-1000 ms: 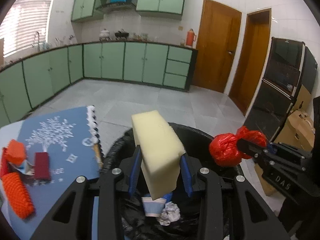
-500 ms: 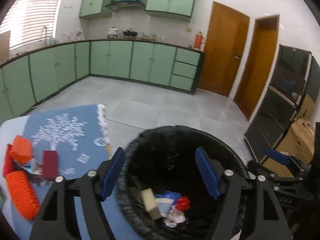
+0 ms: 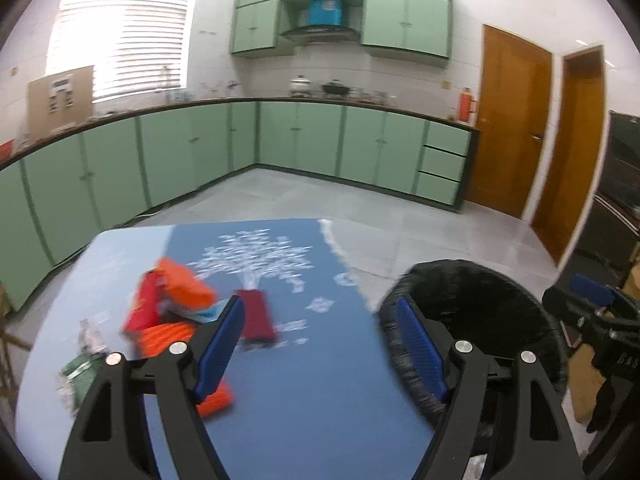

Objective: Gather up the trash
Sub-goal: 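Move both tools back from the bin to the table, then reach the right tool to the orange mesh sleeve while the left tool reaches the milk carton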

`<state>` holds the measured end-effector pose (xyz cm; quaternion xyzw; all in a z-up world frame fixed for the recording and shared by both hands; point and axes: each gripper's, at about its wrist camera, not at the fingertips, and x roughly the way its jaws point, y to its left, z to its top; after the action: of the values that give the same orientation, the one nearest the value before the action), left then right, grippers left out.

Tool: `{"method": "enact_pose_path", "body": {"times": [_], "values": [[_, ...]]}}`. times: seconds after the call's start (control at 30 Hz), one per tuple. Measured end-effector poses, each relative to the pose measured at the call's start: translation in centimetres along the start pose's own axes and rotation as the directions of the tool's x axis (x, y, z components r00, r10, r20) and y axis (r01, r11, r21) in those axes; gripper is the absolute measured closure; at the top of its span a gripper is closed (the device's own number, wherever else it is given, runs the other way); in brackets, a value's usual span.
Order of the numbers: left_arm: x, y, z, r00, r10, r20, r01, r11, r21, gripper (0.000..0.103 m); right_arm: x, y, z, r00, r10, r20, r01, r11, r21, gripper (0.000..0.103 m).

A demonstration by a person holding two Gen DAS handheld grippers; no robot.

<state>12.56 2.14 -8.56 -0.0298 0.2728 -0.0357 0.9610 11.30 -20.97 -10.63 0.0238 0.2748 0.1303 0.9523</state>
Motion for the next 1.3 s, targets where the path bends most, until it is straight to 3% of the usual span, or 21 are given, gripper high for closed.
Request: {"method": "enact_pose_path", "body": {"times": [0.3, 0.5, 0.7, 0.97, 1.13, 1.3], "values": [[-2.3, 9.4, -2.5, 0.982, 0.190, -0.019, -0.191, 0.978, -0.077, 0.027, 4.1, 8.3, -0.1, 0.992, 0.123, -0.023, -0.124, 0.991, -0.059, 0.010], [-2.6, 14.0, -4.4, 0.963, 0.264, -0.049, -0.268, 0.957, -0.111, 0.027, 7.0, 13.4, -1.1, 0.979, 0.194, -0.069, -0.200, 0.975, -0.101, 0.010], [-2.5, 17.7, -6.5, 0.944, 0.317, -0.095, -0.327, 0.938, -0.118, 0.027, 10.0, 17.9, -2.6, 0.967, 0.227, -0.117, -0.243, 0.960, -0.142, 0.010], [-0.9, 21.8, -8.5, 0.918, 0.362, -0.163, -0.386, 0.910, -0.149, 0.027, 13.1, 21.6, -4.8, 0.960, 0.214, -0.181, -0.248, 0.950, -0.191, 0.010], [0.3, 23.0, -9.1, 0.914, 0.357, -0.195, -0.388, 0.908, -0.158, 0.027, 14.7, 22.1, -4.9, 0.957, 0.202, -0.210, -0.243, 0.952, -0.188, 0.010], [1.4, 23.9, -9.4, 0.912, 0.348, -0.218, -0.386, 0.908, -0.165, 0.027, 16.0, 22.2, -5.2, 0.944, 0.201, -0.260, -0.252, 0.951, -0.180, 0.022]]}}
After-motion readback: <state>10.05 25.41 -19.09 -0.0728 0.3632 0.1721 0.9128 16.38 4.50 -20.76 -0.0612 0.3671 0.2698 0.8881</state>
